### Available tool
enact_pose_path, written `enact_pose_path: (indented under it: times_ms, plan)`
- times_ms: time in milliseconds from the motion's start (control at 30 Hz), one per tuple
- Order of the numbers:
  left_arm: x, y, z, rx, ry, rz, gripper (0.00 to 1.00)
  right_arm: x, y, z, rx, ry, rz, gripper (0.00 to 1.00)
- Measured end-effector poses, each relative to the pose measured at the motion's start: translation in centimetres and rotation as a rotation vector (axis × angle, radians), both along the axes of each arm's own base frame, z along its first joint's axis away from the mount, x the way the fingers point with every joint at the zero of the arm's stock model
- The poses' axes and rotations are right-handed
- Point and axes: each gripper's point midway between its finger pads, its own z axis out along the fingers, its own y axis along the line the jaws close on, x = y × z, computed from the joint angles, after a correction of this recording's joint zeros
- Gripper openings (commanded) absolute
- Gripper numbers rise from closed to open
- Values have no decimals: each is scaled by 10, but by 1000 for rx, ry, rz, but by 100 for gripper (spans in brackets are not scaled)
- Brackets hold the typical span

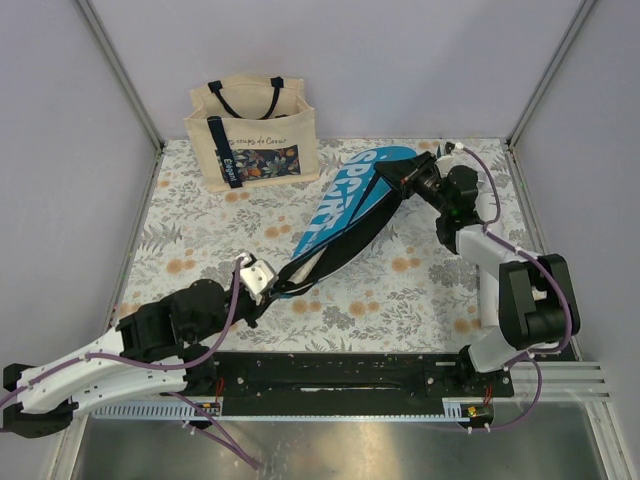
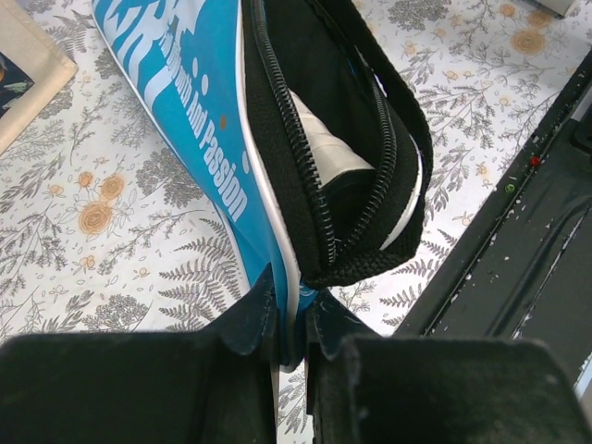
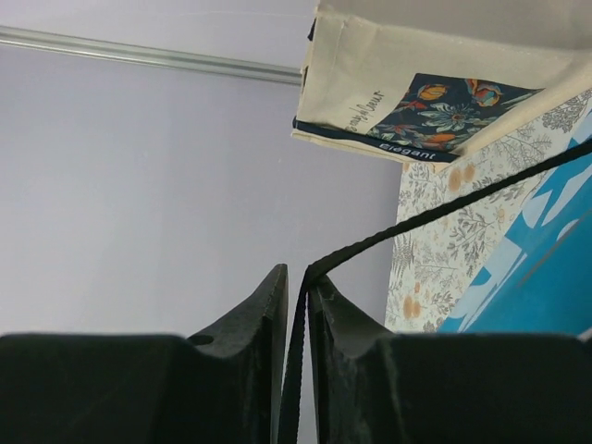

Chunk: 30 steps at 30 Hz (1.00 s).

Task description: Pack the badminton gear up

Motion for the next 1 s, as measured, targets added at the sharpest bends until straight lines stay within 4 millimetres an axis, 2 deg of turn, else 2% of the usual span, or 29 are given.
enact_pose_path:
  times_ms: [200,400,467,533,667,800,900,1000]
  plan:
    - [-4,-2,-2,2,2,-29,7,23,12,-17,-8,77,12,22]
    - [-4,-3,-4,4,4,-34,7,37,21,-31,106,154,27,22]
    - [-4,-3,-5,6,5,-34,7,38,22,-27,153,173,32,24]
    - [-4,-3,-4,4,5,-33,7,35,22,-14,198,165,31,29]
    - [-4,-4,-4,1,4,-33,8,7,39,23,240,110,70,36]
    - [-4,-5,-1,-13,5,-31,8,-43,76,68,246,15,171,37]
    - [-3,-7,1,-25,5,-30,8,-63,95,78,240,-14,219,37]
    - [-3,-7,1,-26,7,-29,8,-65,102,73,235,12,222,36]
